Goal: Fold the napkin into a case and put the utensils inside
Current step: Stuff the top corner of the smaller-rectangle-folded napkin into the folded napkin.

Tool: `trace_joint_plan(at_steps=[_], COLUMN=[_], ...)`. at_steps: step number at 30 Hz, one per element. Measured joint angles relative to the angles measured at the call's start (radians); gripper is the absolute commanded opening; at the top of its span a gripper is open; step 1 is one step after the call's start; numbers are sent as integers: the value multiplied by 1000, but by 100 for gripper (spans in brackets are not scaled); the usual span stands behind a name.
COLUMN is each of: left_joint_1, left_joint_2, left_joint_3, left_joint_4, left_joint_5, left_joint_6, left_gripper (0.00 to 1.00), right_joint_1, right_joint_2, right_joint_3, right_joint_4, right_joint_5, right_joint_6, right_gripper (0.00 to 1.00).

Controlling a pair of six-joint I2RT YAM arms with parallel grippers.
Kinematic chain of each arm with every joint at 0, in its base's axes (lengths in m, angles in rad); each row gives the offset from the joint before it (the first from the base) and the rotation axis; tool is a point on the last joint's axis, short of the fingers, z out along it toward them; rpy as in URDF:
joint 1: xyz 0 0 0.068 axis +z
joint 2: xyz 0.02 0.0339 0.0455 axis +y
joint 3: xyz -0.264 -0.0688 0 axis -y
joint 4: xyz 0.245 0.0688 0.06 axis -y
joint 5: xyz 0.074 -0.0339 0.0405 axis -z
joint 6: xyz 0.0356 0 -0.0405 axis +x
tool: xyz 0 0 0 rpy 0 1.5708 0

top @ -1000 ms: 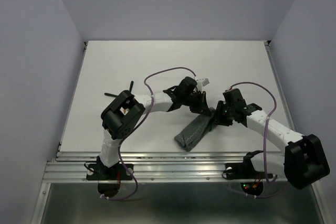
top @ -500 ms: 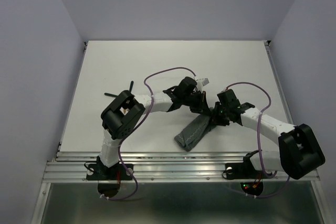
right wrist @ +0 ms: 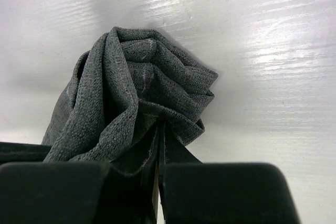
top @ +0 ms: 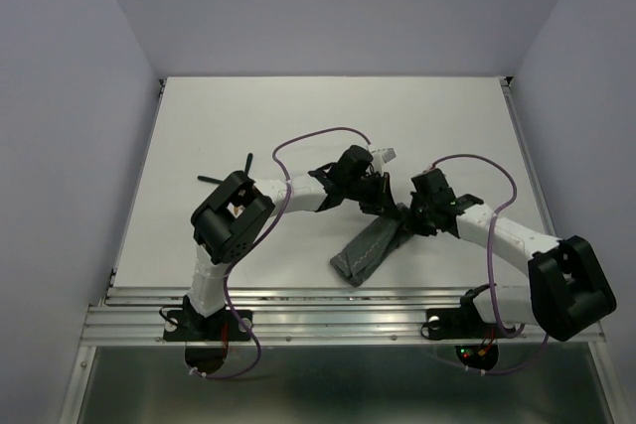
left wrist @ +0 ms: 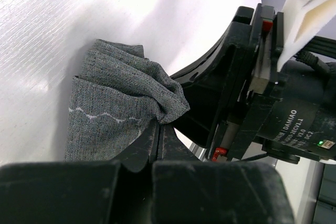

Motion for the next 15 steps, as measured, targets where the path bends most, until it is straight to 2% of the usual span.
trace_joint_plan(at_steps=[3,4,7,15], left_joint_1=[0,0,0,0], left_joint_2=[0,0,0,0], left_joint_3=[0,0,0,0], left_joint_4=[0,0,2,8], left_joint_5=[0,0,0,13], left_joint_6=[-1,-1,-4,-14], left_gripper=[0,0,0,0], right_joint_1=[0,0,2,47], right_joint_2=[-26,-33,-55,-43], right_joint_3=[0,0,1,2], right_joint_4=[-5,-5,-5,-8], right_joint_5=[4,4,2,14], right_joint_6=[0,0,0,0], right_gripper=[6,13,23,29])
